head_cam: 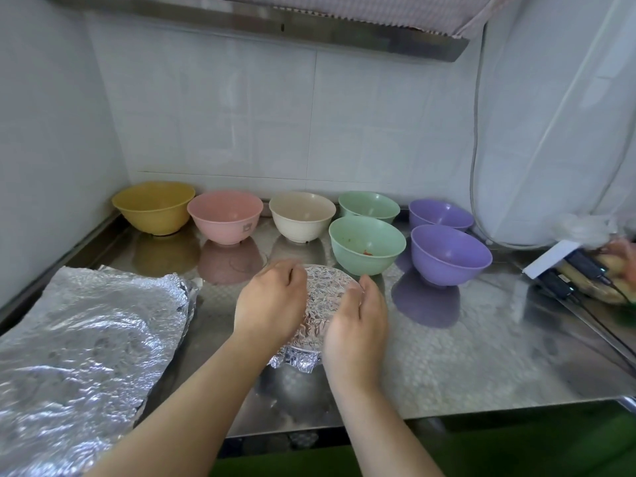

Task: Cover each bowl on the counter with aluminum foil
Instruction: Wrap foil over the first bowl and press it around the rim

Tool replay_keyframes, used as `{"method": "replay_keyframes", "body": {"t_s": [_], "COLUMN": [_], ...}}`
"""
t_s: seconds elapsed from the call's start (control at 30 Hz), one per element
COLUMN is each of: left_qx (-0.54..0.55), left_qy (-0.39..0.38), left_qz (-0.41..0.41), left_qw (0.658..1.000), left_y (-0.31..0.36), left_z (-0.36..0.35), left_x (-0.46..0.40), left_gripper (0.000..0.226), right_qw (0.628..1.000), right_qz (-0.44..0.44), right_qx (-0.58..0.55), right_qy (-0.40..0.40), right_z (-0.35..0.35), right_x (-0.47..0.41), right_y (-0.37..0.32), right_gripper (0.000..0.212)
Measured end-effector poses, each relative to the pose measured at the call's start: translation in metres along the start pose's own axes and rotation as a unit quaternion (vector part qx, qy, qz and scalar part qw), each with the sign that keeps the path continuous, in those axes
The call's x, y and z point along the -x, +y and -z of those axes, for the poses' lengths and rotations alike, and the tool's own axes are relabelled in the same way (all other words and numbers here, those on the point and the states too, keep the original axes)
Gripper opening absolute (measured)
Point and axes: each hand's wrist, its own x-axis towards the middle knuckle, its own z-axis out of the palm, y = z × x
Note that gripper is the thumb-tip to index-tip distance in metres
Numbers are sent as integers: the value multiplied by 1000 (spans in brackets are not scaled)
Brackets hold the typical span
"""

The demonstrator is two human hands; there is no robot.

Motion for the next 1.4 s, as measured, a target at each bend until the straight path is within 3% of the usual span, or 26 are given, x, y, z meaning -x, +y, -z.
{"method": "replay_keyframes", "body": {"t_s": [0.13, 0.23, 0.33, 0.43, 0.57, 0.67, 0.93, 1.13, 1.23, 1.4], "left_qx": [48, 143, 225, 216, 166, 152, 256, 292, 295, 268], "left_qy": [8, 19, 30, 31, 25, 33, 78, 102, 99, 96], "left_qz": [68, 108, 111, 91, 65, 60, 102, 107, 105, 104], "left_qw": [996, 984, 968, 972, 984, 986, 958, 945, 945, 953], "left_y": [6, 6, 3, -3, -7, -9, -13, -14, -14, -16], "left_z": [4, 8, 13, 13, 7, 4, -2, -4, -10, -11], "left_x": [2, 7, 13, 19, 19, 17, 27, 32, 41, 42], "left_gripper": [28, 25, 24, 31, 38, 38, 36, 31, 36, 40], "right_qw": [993, 985, 994, 994, 959, 940, 959, 993, 988, 985], "right_qz": [-62, -91, -77, -9, 50, 32, -36, -44, -60, -76], "right_qx": [-99, -144, -54, 60, 129, 162, 95, -72, -132, -144], "right_qy": [29, 5, -48, -90, -246, -299, -263, -78, -61, -48], "right_z": [0, 5, 16, 23, 18, 13, 7, 18, 14, 12], "right_x": [3, 4, -6, -32, -65, -74, -77, -49, -30, -30], "right_y": [1, -2, 0, -10, -26, -24, -10, 12, 18, 20], "right_gripper": [62, 49, 43, 41, 39, 40, 44, 34, 25, 34]}}
